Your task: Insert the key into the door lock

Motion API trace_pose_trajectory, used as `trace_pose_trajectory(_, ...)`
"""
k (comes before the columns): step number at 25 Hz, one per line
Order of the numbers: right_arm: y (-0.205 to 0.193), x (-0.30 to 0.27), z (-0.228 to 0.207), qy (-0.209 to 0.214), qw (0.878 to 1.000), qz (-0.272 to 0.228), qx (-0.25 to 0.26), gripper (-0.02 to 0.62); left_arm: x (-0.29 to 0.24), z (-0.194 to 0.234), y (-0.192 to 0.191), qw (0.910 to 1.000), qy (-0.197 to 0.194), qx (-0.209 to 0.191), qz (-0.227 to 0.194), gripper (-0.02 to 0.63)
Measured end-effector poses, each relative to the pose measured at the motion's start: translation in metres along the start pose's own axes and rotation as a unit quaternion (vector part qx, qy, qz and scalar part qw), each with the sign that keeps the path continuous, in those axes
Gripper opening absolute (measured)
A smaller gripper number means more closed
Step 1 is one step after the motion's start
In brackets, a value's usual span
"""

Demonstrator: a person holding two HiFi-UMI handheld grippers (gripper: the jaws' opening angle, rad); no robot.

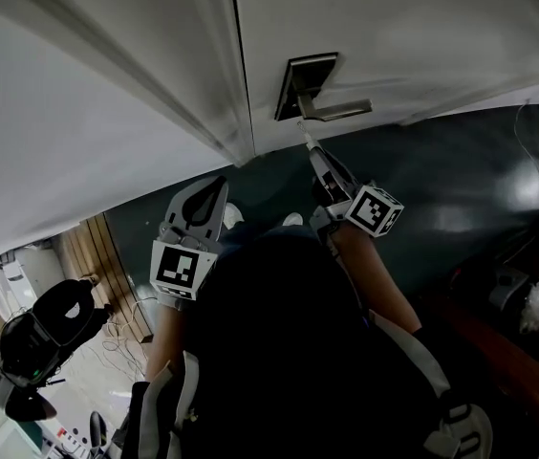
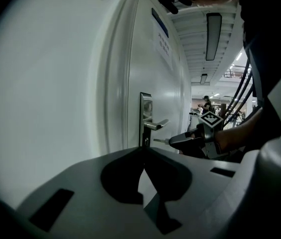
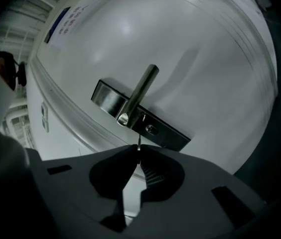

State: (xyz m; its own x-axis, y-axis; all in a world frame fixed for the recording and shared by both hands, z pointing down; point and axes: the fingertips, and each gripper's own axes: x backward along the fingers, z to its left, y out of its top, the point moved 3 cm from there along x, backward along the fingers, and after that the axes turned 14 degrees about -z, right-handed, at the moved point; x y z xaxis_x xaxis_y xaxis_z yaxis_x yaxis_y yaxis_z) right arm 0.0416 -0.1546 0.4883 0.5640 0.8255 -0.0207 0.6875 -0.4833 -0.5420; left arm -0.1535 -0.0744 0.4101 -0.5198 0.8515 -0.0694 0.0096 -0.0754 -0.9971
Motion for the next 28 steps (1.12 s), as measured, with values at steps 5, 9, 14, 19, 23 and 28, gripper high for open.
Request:
trace_pose_trajectory(5, -0.004, -0.012, -0.002, -0.011, 0.997, -0.037, -0.067, 0.032, 0.004, 0.016, -0.002, 0.9999, -0.017, -0.003, 0.002, 0.008)
trace_pose_trajectory(9, -0.008, -0.021, -0.010, -0.031, 0.993, -0.059, -0.099, 0.032, 0.003, 0.029, -0.005, 0.9996, -0.026, -0.004, 0.005, 0.008)
trace_pose_trajectory(14, -0.008, -0.023, -0.011, -0.044, 0.988, -0.083, -0.122, 0.032, 0.007, 0.039, -0.006, 0.9994, -0.035, 0.000, 0.004, 0.008)
trace_pose_trajectory(19, -0.010, -0.031, -0.015, -0.051, 0.983, -0.098, -0.146, 0.032, 0.006, 0.050, -0.009, 0.9992, -0.039, 0.007, 0.008, 0.008)
trace_pose_trajectory(23, -0.010, -0.030, -0.012, -0.050, 0.979, -0.110, -0.166, 0.032, 0.008, 0.050, -0.008, 0.9991, -0.041, 0.011, 0.007, 0.008)
trace_pose_trajectory(28, -0.013, -0.030, -0.014, -0.051, 0.974, -0.118, -0.188, 0.032, 0.004, 0.050, -0.011, 0.9989, -0.044, 0.011, 0.009, 0.008)
